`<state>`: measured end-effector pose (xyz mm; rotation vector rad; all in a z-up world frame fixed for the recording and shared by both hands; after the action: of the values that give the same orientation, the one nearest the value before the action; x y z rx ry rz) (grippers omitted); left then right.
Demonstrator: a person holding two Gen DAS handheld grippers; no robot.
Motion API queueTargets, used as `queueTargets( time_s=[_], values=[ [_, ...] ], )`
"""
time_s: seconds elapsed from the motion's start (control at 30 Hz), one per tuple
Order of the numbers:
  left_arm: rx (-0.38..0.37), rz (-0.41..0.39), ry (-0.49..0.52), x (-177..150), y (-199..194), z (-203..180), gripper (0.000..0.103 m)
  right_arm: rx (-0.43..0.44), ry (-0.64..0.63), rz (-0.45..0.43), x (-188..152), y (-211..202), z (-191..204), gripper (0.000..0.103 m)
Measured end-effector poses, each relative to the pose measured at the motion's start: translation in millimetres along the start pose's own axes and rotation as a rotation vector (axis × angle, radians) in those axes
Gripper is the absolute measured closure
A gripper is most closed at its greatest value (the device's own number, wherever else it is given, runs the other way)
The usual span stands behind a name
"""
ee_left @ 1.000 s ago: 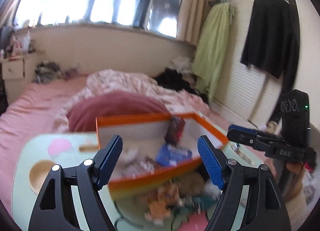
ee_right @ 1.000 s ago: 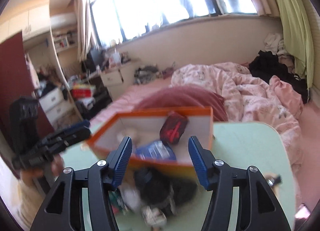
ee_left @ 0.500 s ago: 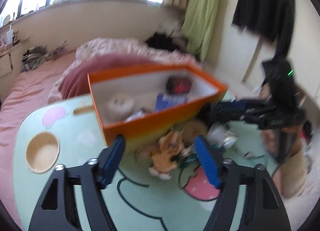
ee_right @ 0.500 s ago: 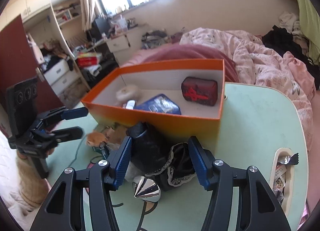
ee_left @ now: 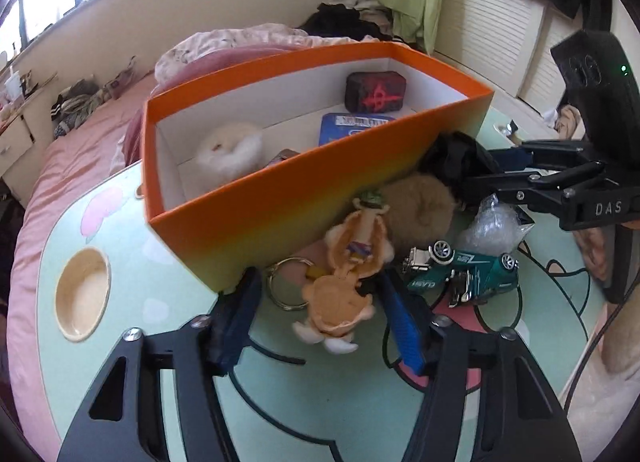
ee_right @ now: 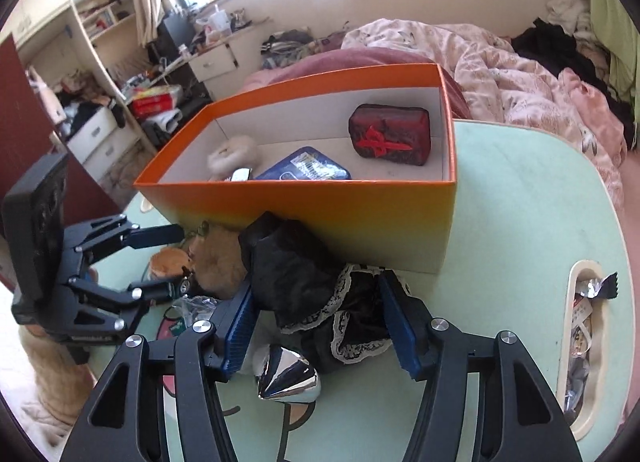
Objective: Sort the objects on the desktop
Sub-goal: 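Grasp the figurine keychain with the left tool while the right tool grasps the black lace pouch, then lower the figurine into the orange box with the left tool while the right tool drops the pouch in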
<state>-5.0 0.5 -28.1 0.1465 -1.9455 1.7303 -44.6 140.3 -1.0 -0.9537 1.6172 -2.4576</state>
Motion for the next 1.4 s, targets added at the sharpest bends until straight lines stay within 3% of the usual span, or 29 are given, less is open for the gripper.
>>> queueTargets(
  time_s=[0.1, 0.2, 0.33, 0.43, 0.6, 0.8, 1.0, 1.07, 1.2, 1.4],
  values=[
    [-0.01, -0.01, 0.008, -1.5, -1.2, -1.1, 0.071, -0.029, -0.005, 0.002, -0.4, 1.2, 3.4, 0.044],
    [-0.026, -0.035, 0.01, -4.5, -8.0, 0.0, 0.071, -0.028, 0.016, -0.008, -2.0, -1.1, 1.7, 0.054],
    [-0.099, -0.126, 0.015, -5.0, -30.1, 3.8, 0.071, 0.027, 0.042, -0.049, -5.7, -11.6, -2.7, 0.068],
    [-0.126, -0.166, 0.015, -5.6, -40.0, 6.8, 0.071, 0.059, 0.041, -0.123, -9.2, -28.5, -3.6, 0.07],
    [-0.173, -0.21, -0.009, -2.6, -51.8, 11.0, 0.071, 0.19, 0.012, -0.273, -16.6, -67.2, 2.3, 0.071],
    [-0.215, -0.313, -0.05, 7.7, -77.0, 16.2, 0.071, 0.182, 0.037, -0.4, 2.3, -90.0, 7.5, 0.07],
    [-0.179, -0.473, -0.13, 47.8, -102.1, 25.3, 0.071, 0.026, 0.037, -0.509, 38.4, -95.5, 20.6, 0.069],
    [-0.224, -0.498, -0.16, 58.0, -99.3, 30.7, 0.071, 0.077, 0.03, -0.531, 46.1, -92.0, 19.7, 0.069],
    [-0.359, -0.574, -0.205, 48.3, -88.4, 41.0, 0.071, 0.352, 0.091, -0.507, 46.0, -73.7, -3.2, 0.069],
    [-0.314, -0.546, -0.236, 36.1, -72.5, 50.6, 0.071, 0.407, 0.173, -0.518, 43.3, -70.4, -25.8, 0.068]
  ],
)
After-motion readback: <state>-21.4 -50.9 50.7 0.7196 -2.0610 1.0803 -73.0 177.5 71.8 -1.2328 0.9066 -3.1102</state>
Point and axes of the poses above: each gripper's, at about its wrist camera, not at the fingertips, and y roughly the way its jaws point, z to its left, x to its top, the point moved 4 cm from there along y, roughly the way its jaws point, and after that the axes turned 12 degrees about z, right-handed, at the moved point
